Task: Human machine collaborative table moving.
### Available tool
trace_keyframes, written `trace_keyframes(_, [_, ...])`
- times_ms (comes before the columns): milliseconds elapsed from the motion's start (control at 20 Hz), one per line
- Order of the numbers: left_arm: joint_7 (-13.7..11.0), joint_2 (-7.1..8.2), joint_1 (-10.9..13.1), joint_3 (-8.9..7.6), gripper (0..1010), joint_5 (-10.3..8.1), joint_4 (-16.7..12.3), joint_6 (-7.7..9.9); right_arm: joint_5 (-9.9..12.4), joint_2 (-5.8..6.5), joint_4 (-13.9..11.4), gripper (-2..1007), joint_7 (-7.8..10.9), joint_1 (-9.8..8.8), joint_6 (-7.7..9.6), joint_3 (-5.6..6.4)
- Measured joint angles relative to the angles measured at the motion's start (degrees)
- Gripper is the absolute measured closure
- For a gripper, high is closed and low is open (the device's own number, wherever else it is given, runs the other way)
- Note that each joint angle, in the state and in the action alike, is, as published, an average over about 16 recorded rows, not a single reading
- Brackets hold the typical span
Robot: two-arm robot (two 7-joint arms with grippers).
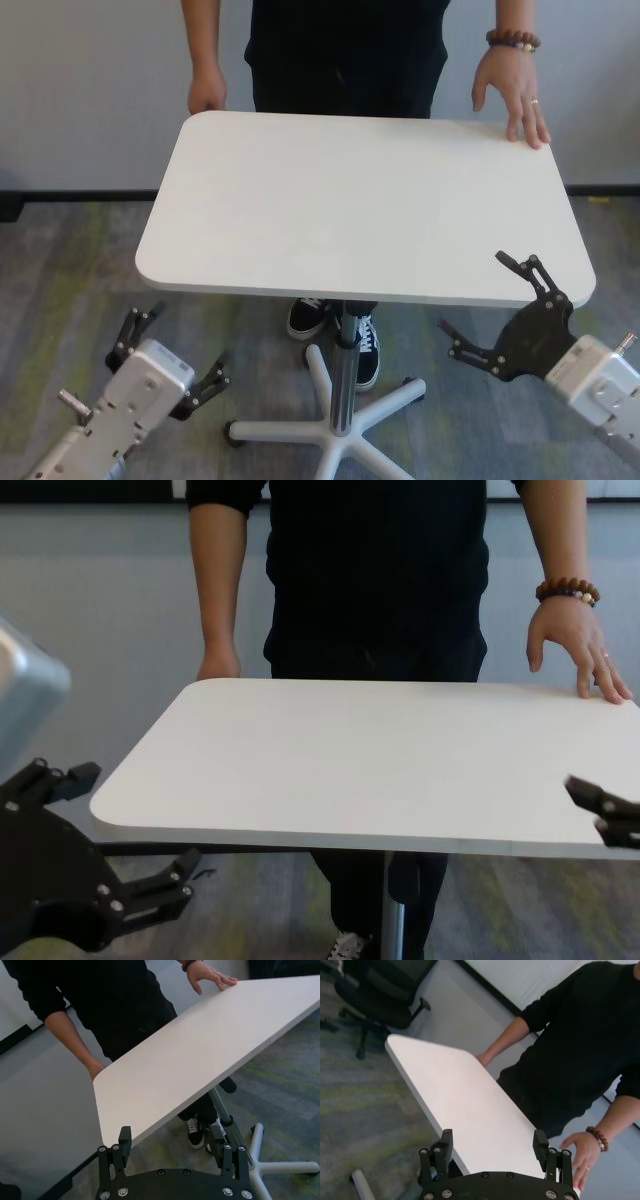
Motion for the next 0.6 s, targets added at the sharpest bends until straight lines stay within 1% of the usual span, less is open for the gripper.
trace_keyframes(150, [0.2,0.40,0.3,-0.10,10,0.98,-0.3,0.06,-1.3,0.26,-0.9,2,-0.45,-0.72,0.49,0.19])
trace_keyframes(350, [0.3,0.63,0.2,0.02,10,1.85,-0.2,0.24,-2.5,0.42,-1.1,2,-0.77,-0.92,0.96,0.29])
trace_keyframes(600, [0.2,0.45,0.1,-0.03,10,1.36,-0.1,0.17,-2.4,0.40,-0.9,2,-0.68,-0.80,0.92,0.29])
